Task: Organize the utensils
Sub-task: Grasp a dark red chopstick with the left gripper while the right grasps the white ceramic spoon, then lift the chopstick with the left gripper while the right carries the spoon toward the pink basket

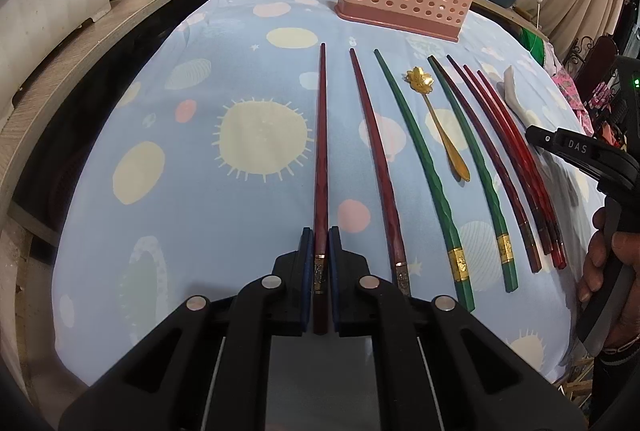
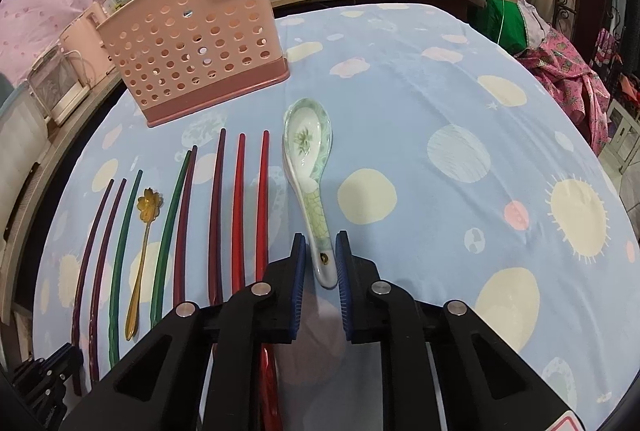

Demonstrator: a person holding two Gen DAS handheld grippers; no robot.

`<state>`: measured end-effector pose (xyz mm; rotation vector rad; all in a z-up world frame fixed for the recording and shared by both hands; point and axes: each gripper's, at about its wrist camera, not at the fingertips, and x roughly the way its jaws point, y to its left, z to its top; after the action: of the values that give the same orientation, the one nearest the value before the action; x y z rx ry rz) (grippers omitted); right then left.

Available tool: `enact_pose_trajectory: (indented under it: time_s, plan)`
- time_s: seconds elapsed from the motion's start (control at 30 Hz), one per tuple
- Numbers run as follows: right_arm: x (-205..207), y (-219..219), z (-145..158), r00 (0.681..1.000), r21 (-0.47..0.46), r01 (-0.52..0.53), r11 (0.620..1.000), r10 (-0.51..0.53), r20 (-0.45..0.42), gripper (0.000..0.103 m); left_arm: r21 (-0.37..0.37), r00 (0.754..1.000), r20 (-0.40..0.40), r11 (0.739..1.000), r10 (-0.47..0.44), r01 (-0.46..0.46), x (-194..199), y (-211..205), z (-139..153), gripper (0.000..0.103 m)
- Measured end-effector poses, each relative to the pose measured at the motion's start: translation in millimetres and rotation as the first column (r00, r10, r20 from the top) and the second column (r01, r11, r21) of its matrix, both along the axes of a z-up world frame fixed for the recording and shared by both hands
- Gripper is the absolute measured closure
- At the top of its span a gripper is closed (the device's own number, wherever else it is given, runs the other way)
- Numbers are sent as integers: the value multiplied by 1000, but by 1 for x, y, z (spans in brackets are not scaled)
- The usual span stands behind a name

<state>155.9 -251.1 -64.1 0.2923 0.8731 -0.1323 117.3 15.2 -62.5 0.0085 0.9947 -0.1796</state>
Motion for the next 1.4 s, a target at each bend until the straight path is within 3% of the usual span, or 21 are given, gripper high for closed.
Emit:
enact_pose_trajectory:
  time_s: [0.37, 0.77, 1.1, 1.4]
  plan:
    - [-11, 2, 5, 1000, 5, -11, 1000, 11, 17, 93, -32, 1000, -2, 999, 5, -5, -2, 5, 1, 96]
    - [-49, 2, 37, 996, 17, 1, 1000, -2, 86, 97, -54, 999, 47, 999, 2, 0, -19, 10, 17, 96]
    - [-72, -3, 78, 982, 21, 18, 1000, -21, 187, 97, -92, 990, 142, 996, 8, 5, -24, 18, 57, 96]
    - [-69, -9, 111, 968, -4, 14, 1000, -13, 252, 102, -113, 957, 285, 993, 54, -22, 0, 27, 117, 96]
